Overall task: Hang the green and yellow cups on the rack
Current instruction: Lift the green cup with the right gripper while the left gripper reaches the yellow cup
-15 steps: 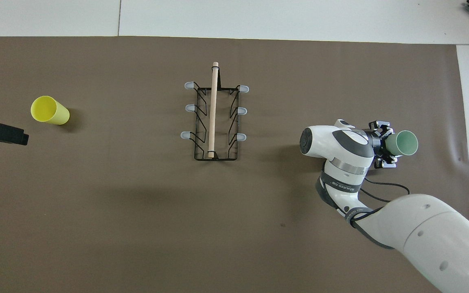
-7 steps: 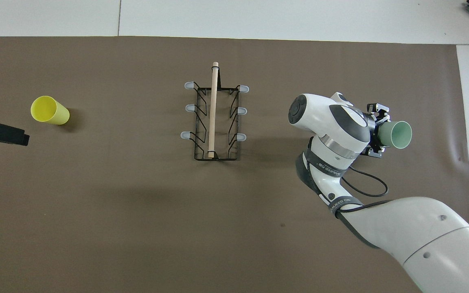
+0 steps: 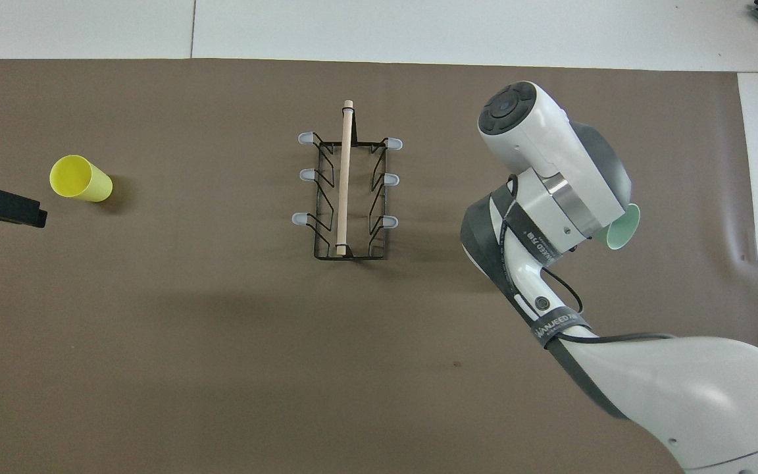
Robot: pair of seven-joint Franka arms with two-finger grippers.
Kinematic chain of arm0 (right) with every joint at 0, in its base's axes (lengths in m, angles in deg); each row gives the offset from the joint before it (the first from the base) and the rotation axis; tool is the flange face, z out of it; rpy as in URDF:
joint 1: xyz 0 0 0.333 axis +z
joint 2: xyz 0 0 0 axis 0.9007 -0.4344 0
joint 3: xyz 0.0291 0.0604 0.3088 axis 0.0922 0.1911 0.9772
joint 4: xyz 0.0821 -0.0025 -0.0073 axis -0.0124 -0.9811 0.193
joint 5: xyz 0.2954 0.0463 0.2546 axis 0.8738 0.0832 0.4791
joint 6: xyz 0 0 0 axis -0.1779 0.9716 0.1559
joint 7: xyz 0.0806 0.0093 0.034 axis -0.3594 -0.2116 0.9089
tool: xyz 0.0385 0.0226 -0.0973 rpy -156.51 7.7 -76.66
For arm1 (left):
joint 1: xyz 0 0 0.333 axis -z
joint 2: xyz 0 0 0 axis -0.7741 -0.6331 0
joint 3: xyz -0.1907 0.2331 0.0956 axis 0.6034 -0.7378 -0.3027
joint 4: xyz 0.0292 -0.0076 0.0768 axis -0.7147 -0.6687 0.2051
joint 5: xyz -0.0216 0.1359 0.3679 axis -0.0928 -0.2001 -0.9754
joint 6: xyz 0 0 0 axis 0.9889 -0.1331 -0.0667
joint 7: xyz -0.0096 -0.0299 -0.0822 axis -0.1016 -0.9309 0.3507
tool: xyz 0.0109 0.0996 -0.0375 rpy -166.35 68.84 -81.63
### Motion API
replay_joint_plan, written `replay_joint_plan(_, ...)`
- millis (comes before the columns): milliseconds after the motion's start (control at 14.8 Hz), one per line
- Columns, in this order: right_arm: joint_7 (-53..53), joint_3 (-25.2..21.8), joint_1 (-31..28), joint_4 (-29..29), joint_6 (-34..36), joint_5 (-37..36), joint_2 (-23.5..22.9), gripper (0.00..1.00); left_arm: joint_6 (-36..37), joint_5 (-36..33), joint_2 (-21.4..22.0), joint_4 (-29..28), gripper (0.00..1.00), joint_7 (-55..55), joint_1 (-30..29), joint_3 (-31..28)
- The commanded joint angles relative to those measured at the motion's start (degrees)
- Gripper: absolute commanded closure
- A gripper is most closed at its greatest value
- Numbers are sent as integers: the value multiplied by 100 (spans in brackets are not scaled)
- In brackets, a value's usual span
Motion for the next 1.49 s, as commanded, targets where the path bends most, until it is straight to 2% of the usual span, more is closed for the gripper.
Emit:
replay_joint_plan(0, -156, 38, -153, 176, -318, 621, 188, 100, 43, 238, -959, 997, 0, 29, 179, -598)
replay_joint_plan(203, -173, 29, -249, 176, -810, 1333, 408, 100, -35, 529, -1742, 1640, 0, 38, 224, -987)
replay_joint_plan(406, -321, 20, -416, 176, -1127, 2254, 733, 100, -386, 1169, -2173, 1694, 0, 230, 337, -1661)
replay_joint_plan(541, -489, 20, -601, 158, -1321, 2914, 909, 100, -571, 1749, -2559, 1763, 0, 730, 382, -2040)
replay_joint_plan(676, -498, 20, -680, 132, -1627, 3529, 1050, 100, -782, 1831, -2990, 1991, 0, 942, 329, -2103)
replay_joint_plan(946, -472, 20, -830, 27, -2164, 4865, 1349, 100, -1607, 2164, -3641, 2036, 0, 1171, 128, -2130)
replay_joint_plan(1082, -306, 20, -909, -201, -2497, 5559, 1498, 100, -2011, 2182, -3774, 1940, 0, 1442, 135, -2165)
replay_joint_plan(1217, 193, 20, -909, -753, -3268, 6332, 1769, 100, -2171, 2444, -3739, 1608, 0, 2012, 118, -2191)
replay_joint_plan(1420, 1150, 20, -839, -1763, -4613, 7527, 2253, 100, -2189, 2954, -3380, 809, 0, 2586, 39, -2253)
